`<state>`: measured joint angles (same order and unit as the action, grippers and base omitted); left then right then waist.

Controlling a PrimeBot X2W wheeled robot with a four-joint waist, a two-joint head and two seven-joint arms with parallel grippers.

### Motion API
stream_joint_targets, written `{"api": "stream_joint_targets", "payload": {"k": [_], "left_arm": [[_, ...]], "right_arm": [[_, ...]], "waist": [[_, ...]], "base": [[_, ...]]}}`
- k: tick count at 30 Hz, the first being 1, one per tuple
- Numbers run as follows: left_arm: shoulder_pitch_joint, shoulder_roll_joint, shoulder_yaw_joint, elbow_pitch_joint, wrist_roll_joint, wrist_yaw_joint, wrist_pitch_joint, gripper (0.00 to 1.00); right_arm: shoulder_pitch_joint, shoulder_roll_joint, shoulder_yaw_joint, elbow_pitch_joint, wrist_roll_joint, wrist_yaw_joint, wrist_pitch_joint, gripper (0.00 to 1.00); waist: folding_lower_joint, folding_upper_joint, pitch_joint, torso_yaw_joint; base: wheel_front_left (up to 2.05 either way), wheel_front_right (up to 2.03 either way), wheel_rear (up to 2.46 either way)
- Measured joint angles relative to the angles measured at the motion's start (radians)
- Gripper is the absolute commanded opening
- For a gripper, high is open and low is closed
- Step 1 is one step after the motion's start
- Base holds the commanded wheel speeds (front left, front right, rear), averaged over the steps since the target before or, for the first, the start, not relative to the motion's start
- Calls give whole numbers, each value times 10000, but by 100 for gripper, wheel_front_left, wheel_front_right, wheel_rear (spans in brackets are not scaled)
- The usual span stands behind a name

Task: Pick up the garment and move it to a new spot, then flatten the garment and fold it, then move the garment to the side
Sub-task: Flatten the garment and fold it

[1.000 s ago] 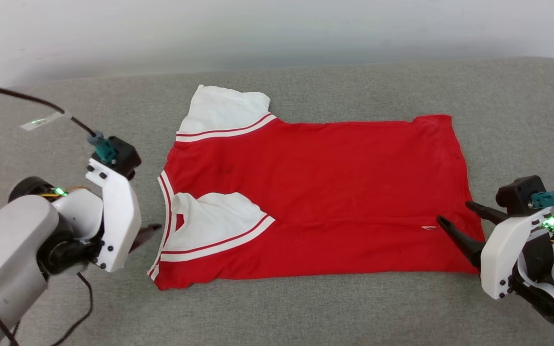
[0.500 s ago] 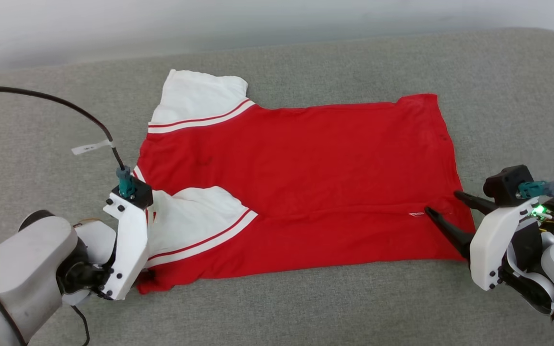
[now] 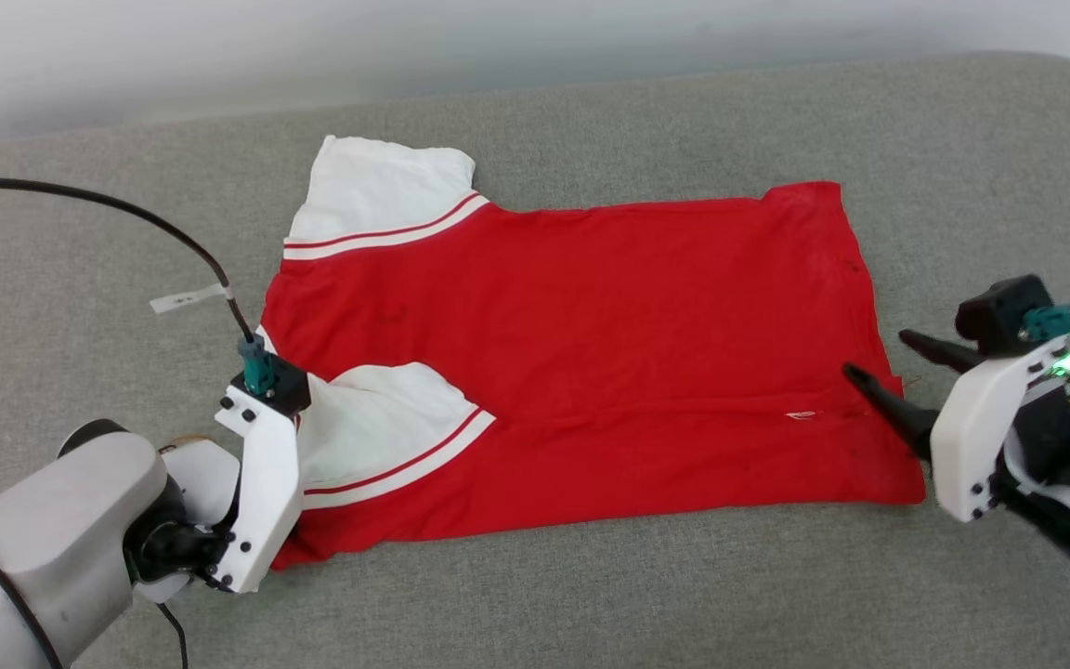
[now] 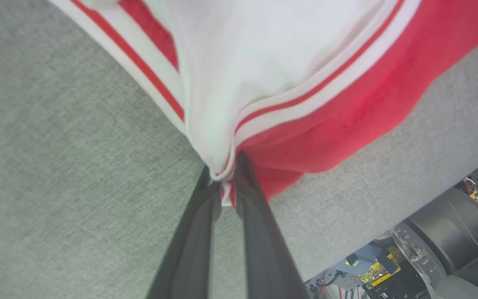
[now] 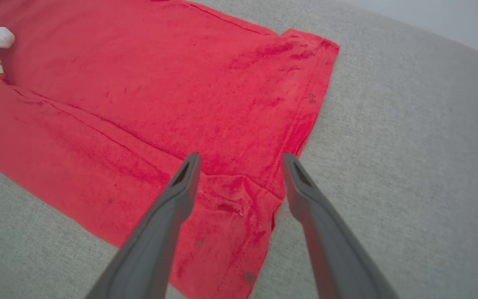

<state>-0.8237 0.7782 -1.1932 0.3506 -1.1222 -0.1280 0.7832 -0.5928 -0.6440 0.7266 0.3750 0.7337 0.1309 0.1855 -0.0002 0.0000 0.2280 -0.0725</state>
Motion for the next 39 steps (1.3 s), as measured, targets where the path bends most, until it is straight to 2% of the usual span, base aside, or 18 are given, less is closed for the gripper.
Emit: {"api": "stream_joint_targets", "payload": {"k": [5,11,15,18,21,29,35,36,37,39], "left_arm": [[-38,148,-234,-426,-27,-4,-357,0],[-423,589,-384,-1267,81,-12,-579,0],[-687,732,-437,-1595,105,-12,-650,0],[-863,784,-476,-1714,186,-12,-685,0],[-943,794,-543,-1841,280,-12,-719,0],[-1053,742,-652,-1914,313,-12,-740,0],[-1048,742,-713,-1845,309,-12,-895,0],[-1041,742,-719,-1816,307,-12,-934,0],[-1025,738,-727,-1789,303,-12,-966,0],[-950,740,-744,-1691,255,-12,-1058,0]], "right_arm": [[-538,-828,267,-477,245,2,915,100],[-1104,-1958,922,-1321,1035,0,3559,100],[-1242,-2272,1129,-1492,1661,2,5218,100],[-1237,-2165,1076,-1260,2094,0,6002,100],[-1179,-1781,920,-796,2192,0,6253,100],[-830,-545,713,773,1990,0,5785,100],[-797,-86,757,1388,1979,-2,5390,98],[-804,-77,798,1398,1964,-2,5304,34],[-805,-77,834,1400,1950,-2,5198,0],[-803,-86,894,1384,1983,-2,4991,0]], "waist": [[1,0,-352,116],[1,0,-570,302],[1,0,-445,389],[1,0,-279,455],[2,0,-79,520],[1,0,346,671],[1,0,513,673],[1,0,518,658],[1,0,507,648],[1,0,428,618]], "base": [[0,0,0],[0,0,0],[0,0,0],[0,0,0],[0,0,0],[0,0,0],[0,0,0],[0,0,0],[0,0,0],[0,0,0]]}}
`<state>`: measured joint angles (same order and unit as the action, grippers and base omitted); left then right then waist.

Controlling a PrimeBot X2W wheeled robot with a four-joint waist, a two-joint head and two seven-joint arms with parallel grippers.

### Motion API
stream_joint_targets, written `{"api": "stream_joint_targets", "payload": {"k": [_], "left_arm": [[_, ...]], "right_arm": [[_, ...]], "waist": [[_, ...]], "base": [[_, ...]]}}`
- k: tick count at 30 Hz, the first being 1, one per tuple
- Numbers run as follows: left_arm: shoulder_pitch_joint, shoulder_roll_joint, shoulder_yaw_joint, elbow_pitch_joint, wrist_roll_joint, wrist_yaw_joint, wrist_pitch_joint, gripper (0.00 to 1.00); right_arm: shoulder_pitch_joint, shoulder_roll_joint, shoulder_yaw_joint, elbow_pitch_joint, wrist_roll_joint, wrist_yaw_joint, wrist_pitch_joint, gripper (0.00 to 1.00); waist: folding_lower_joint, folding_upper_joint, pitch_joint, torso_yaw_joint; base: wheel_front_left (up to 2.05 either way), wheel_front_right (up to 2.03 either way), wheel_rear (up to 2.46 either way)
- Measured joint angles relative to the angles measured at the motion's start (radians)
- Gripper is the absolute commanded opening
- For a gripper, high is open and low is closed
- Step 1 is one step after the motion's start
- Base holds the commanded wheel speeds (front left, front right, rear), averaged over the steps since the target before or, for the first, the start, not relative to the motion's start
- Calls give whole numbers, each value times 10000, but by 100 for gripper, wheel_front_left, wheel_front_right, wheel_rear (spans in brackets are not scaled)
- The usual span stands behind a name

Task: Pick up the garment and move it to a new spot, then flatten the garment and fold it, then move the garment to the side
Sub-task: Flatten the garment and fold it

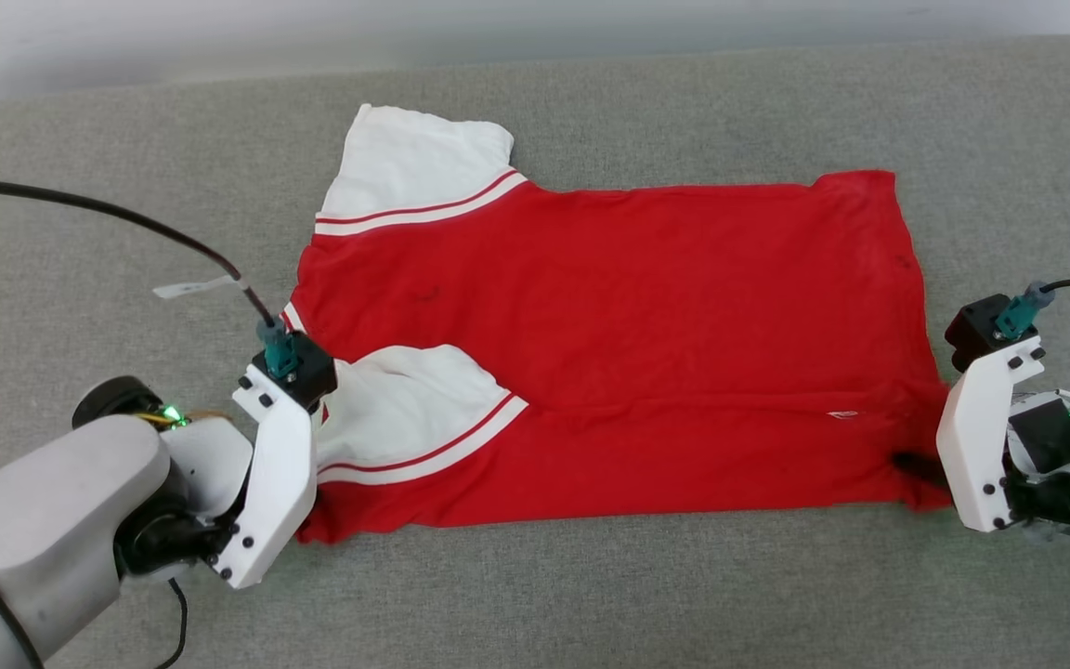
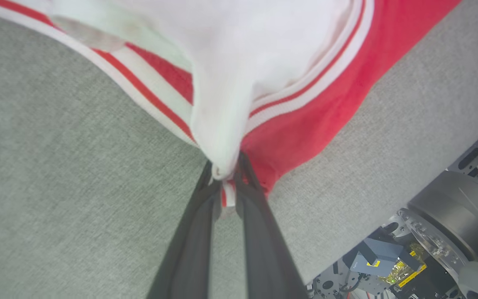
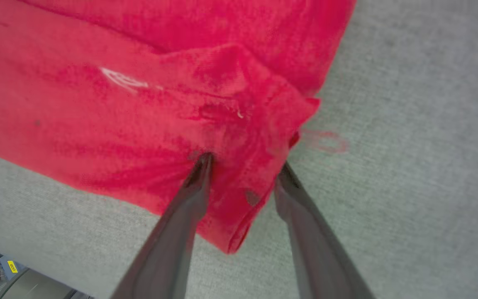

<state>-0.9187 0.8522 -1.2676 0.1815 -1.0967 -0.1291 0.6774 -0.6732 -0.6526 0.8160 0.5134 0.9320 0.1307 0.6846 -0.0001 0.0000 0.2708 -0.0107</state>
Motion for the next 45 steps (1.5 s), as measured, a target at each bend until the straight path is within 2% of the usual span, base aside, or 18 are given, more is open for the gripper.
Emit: {"api": "stream_joint_targets", "payload": {"k": [5,13,20,24,28,29,30,31,32,33,38,45], "left_arm": [[242,163,-35,94,-251,0,-299,0],[788,642,-67,-414,-489,0,-318,0],[1299,1118,-79,-1047,-675,142,-468,0],[1717,1089,-88,-1164,-723,305,-481,0],[1955,828,-102,-880,-612,414,-516,0],[1973,767,-105,-779,-587,412,-523,0],[1974,700,-102,-671,-589,412,-581,0],[1975,633,-88,-554,-593,414,-663,20],[1977,575,-67,-466,-593,412,-746,71],[1977,525,-12,-410,-594,414,-865,100],[1781,642,249,-238,-518,334,-1183,100],[1132,936,959,-184,-477,414,-1879,100]], "right_arm": [[118,-150,138,-523,209,0,-529,0],[702,-1143,138,-1708,686,2,-784,0],[1383,-1894,17,-2458,882,4,-708,0],[1818,-1854,46,-2541,882,4,-541,0],[2012,-1501,50,-2159,688,4,-593,0],[2028,-1417,46,-2044,617,4,-644,3],[2030,-1319,50,-1935,537,4,-698,31],[2030,-1239,46,-1854,458,4,-759,35],[2030,-1162,13,-1787,428,4,-863,44],[2029,-1085,-42,-1724,397,4,-1028,100],[1954,-997,-255,-1801,-96,2,-2161,100],[1808,-825,-1384,-2336,-1227,4,-4934,100]], "waist": [[2,0,-410,-67],[2,0,-1148,-121],[1,0,-1313,-116],[2,0,-1207,-132],[2,0,-1011,-144],[1,0,-966,-142],[1,0,-927,-138],[1,0,-896,-132],[1,0,-879,-129],[2,0,-877,-128],[1,0,-1049,-109],[1,0,-1329,-194]], "base": [[0,0,0],[0,0,0],[0,0,0],[0,0,0],[0,0,0],[0,0,0],[0,0,0],[0,0,0],[0,0,0],[0,0,0],[0,0,0],[0,0,0]]}}
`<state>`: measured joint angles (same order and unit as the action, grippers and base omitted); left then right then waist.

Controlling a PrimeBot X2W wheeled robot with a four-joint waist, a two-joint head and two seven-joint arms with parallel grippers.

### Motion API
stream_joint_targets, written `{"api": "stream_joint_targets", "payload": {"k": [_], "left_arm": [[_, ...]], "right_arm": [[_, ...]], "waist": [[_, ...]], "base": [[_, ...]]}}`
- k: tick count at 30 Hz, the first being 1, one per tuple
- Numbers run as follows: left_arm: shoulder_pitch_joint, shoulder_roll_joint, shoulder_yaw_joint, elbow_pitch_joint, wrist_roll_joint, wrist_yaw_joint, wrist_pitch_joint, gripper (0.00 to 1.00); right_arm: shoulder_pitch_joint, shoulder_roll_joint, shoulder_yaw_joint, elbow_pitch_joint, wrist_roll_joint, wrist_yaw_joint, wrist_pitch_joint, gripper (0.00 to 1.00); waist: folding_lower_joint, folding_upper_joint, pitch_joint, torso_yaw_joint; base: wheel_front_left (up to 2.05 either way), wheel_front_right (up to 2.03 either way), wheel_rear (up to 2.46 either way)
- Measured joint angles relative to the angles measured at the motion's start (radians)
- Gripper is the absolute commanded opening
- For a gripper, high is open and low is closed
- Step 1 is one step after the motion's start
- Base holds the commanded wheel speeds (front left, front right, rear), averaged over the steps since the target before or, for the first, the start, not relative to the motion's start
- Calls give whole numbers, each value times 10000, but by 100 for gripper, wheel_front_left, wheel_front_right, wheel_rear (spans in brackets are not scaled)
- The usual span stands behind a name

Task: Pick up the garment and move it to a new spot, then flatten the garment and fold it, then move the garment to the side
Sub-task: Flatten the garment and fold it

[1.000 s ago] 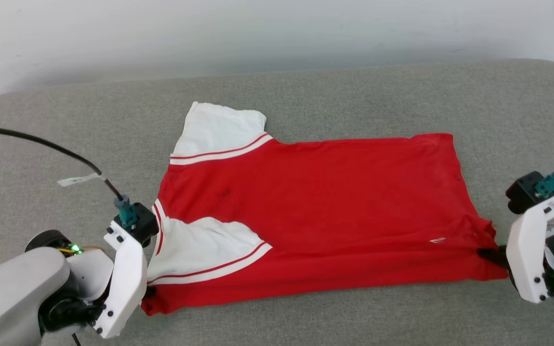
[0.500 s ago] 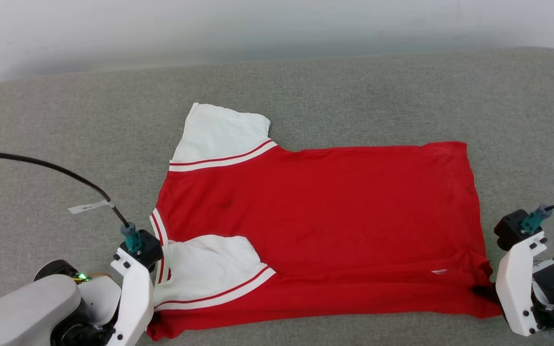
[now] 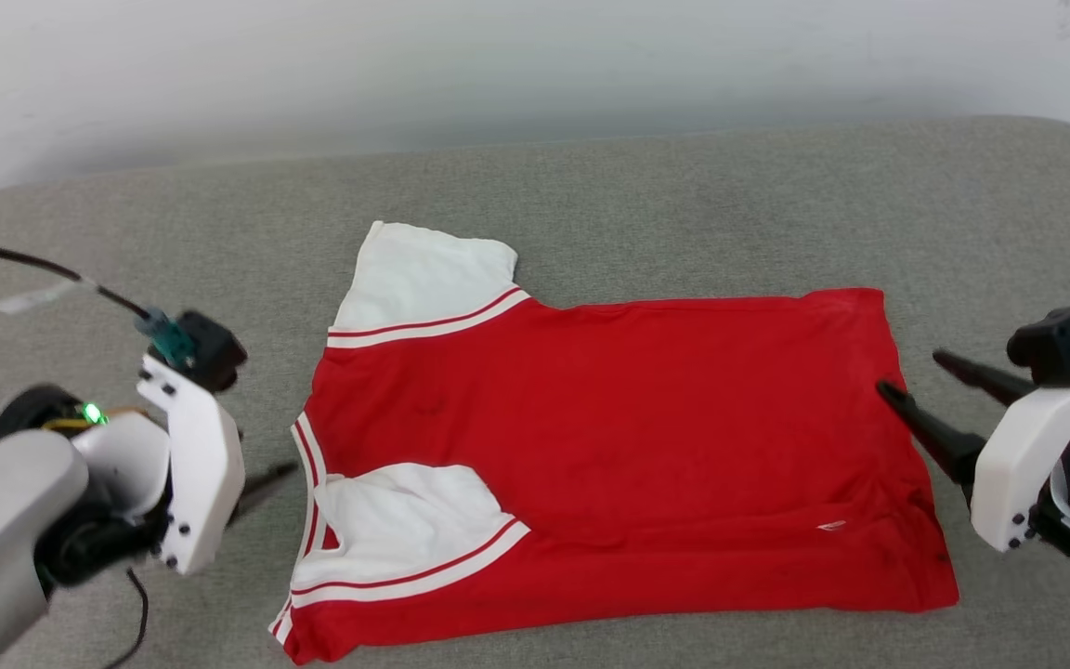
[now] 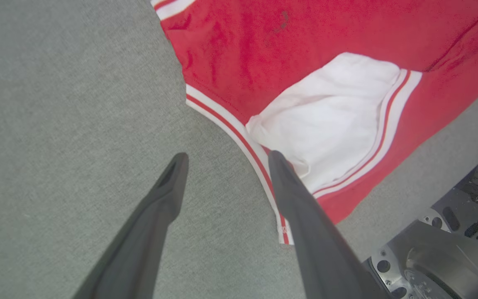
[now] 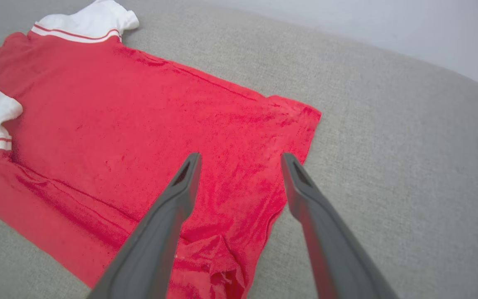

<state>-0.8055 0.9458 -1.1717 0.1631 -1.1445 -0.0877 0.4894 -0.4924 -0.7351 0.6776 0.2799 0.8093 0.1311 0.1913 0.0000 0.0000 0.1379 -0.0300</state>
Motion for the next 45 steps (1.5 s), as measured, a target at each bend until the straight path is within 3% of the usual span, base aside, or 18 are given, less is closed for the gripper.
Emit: {"api": "stream_joint_targets", "payload": {"k": [5,10,20,32,38,45], "left_arm": [[-674,-65,499,280,514,146,-771,100],[-1463,-272,794,784,1122,456,-1135,100],[-3239,-940,1329,1810,1210,410,-692,100],[-4961,-1028,1455,2819,339,125,2180,100],[-5947,-698,1398,2913,69,-6,3873,100],[-6757,-399,1154,2947,481,-46,4980,100]], "right_arm": [[72,635,-1302,-278,-1300,-2,-1732,100],[575,1710,-2871,-800,-2819,0,-3162,100],[1954,3616,-5097,-2360,-4844,-2,-4213,100],[2559,4794,-5258,-3425,-5777,-2,-4491,100],[2212,4817,-4865,-3471,-5979,-2,-4520,100],[1777,4796,-4596,-3645,-5990,0,-4537,100]], "waist": [[0,0,95,-192],[1,0,418,-445],[0,0,1573,-921],[1,0,3269,-1575],[1,0,4070,-2036],[1,0,4855,-2475]], "base": [[0,0,0],[0,0,0],[0,0,0],[0,0,0],[0,0,0],[0,0,0]]}}
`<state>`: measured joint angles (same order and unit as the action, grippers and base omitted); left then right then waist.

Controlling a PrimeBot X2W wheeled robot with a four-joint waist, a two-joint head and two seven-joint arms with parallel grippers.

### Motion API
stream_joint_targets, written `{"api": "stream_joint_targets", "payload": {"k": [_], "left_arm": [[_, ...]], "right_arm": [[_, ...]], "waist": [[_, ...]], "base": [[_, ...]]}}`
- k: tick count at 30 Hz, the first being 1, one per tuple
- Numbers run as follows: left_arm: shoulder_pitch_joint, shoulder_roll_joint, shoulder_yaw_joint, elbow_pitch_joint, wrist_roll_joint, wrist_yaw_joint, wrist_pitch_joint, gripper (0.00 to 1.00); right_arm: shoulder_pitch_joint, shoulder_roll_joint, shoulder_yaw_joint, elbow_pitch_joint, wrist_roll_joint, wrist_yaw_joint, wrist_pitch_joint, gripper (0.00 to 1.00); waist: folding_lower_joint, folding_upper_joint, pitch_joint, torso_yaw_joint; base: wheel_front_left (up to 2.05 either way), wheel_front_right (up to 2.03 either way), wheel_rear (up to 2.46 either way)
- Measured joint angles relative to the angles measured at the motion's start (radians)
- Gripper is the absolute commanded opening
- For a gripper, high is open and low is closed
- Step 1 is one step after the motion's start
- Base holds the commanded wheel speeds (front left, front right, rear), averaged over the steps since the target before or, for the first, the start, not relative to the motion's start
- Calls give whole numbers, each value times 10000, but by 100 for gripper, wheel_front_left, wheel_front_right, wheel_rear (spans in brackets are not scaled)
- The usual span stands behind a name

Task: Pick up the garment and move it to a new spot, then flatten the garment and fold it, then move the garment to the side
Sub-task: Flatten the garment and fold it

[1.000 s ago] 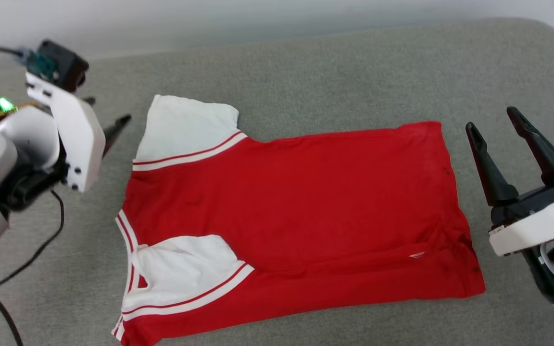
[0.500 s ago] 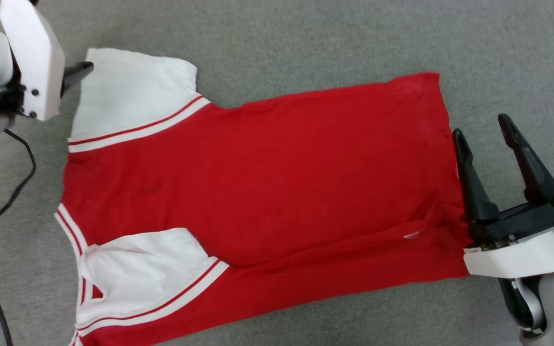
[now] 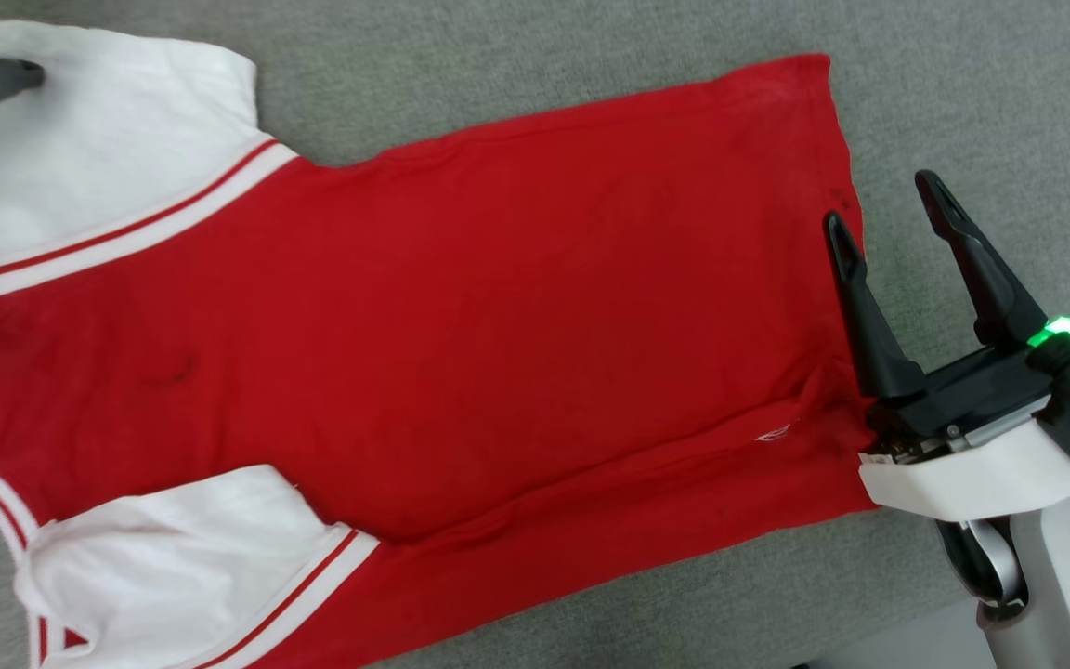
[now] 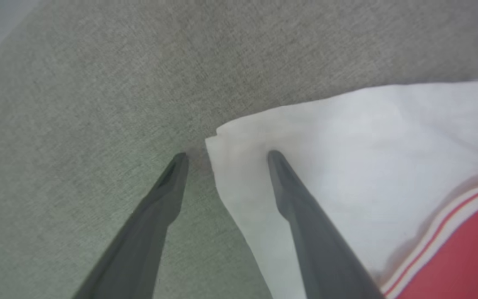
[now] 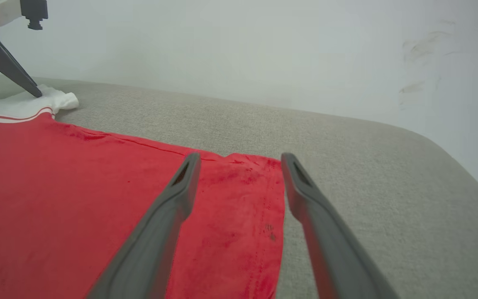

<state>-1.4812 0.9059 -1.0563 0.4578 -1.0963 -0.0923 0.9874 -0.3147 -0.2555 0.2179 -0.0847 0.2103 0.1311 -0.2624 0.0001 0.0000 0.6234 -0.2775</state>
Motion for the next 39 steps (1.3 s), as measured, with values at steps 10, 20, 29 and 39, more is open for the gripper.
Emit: {"api": "stream_joint_targets", "payload": {"k": [10,20,29,39], "left_arm": [[-200,-46,-316,-163,-21,-230,387,0],[239,-355,-752,-481,25,-355,-564,0],[462,-637,-1379,-1549,-288,-366,-1536,0],[300,-905,-1766,-2201,-571,-366,-2245,0]], "right_arm": [[-392,-113,176,190,0,0,-4,100],[-1634,-1455,-389,234,0,-2,510,100],[-3606,-3651,1187,715,1816,0,5567,100],[-5992,-5392,3937,2036,4658,-2,10736,100]], "waist": [[-1,0,315,-17],[-1,0,-543,353],[-1,0,-1427,1082],[-1,0,-1468,1938]], "base": [[0,0,0],[0,0,0],[0,0,0],[0,0,0]]}}
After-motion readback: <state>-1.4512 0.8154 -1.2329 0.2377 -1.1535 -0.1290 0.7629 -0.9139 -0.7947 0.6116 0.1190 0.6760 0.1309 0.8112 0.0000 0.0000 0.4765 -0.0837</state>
